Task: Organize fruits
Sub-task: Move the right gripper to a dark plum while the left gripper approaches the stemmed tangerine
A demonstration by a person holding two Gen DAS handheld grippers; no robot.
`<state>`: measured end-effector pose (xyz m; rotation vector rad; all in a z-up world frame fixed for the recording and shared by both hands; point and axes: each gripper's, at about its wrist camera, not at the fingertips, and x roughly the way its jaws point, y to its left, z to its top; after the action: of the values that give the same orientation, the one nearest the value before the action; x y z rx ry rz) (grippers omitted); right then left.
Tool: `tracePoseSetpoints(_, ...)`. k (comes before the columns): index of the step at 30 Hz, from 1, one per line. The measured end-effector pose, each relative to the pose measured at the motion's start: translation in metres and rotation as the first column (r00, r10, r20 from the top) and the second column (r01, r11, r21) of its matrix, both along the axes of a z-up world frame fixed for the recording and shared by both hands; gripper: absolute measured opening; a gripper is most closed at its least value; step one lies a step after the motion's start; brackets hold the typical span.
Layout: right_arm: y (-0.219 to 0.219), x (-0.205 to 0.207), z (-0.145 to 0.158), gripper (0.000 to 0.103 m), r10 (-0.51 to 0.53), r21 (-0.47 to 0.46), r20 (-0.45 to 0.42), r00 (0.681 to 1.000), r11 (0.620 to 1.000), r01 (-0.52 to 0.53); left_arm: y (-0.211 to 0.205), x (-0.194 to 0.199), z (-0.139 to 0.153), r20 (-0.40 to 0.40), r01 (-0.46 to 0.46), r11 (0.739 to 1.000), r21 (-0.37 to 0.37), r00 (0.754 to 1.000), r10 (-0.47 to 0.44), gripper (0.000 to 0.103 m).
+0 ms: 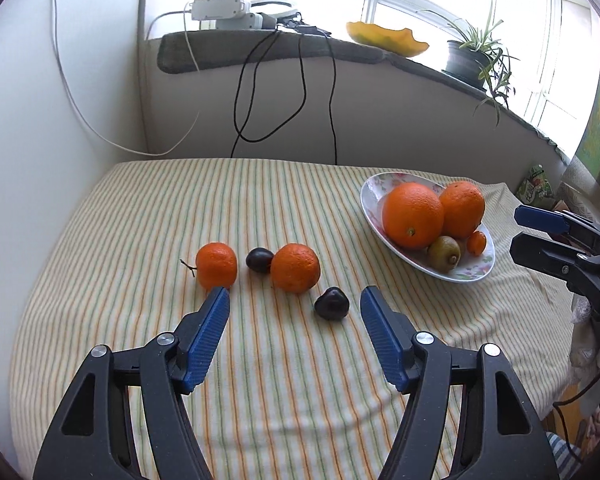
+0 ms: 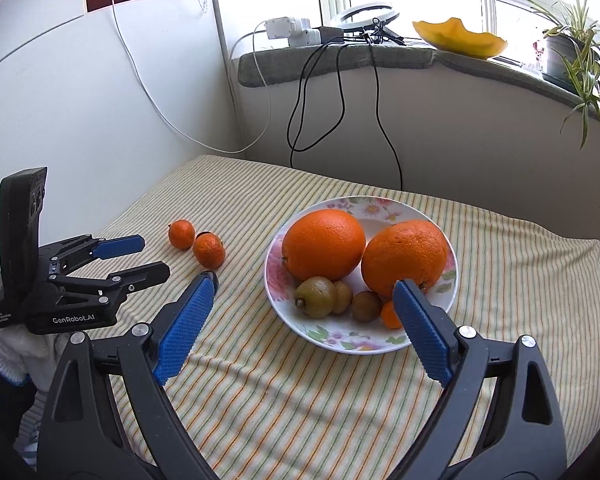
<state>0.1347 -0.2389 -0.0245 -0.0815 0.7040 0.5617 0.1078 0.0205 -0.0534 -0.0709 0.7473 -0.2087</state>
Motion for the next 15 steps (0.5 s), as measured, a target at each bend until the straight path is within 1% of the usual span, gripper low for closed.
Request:
tracePoseSetpoints(9, 0.038, -0.005, -0.005, 0.093, 0.100, -0.011, -0.019, 0.995, 0.995, -0.100, 0.026, 0.006, -0.007, -0.012, -0.041, 0.999, -0.017, 0.999, 0.041, 0.067)
tracePoseSetpoints(11, 0.046, -0.005, -0.007, 0.093, 0.117, -0.014, -0.027, 0.993, 0.993, -0.118, 0.031, 0.009, -0.009, -0.023, -0.044, 0.998, -0.033, 0.999, 0.044, 0.061)
tracePoseSetpoints(13, 0.054, -0.006, -0.009, 0.093, 0.133, -0.018, -0.029, 0.991, 0.991, -0.134, 0.036, 0.012, -0.012, -0.032, -0.051, 0.998, -0.045, 0.998, 0.050, 0.058)
tracePoseSetpoints(15, 0.061, -0.004, -0.012, 0.090, 0.147, -0.020, -0.037, 0.988, 0.989, -0.148, 0.041, 0.013, -0.013, -0.040, -0.055, 0.997, -0.058, 0.998, 0.053, 0.055)
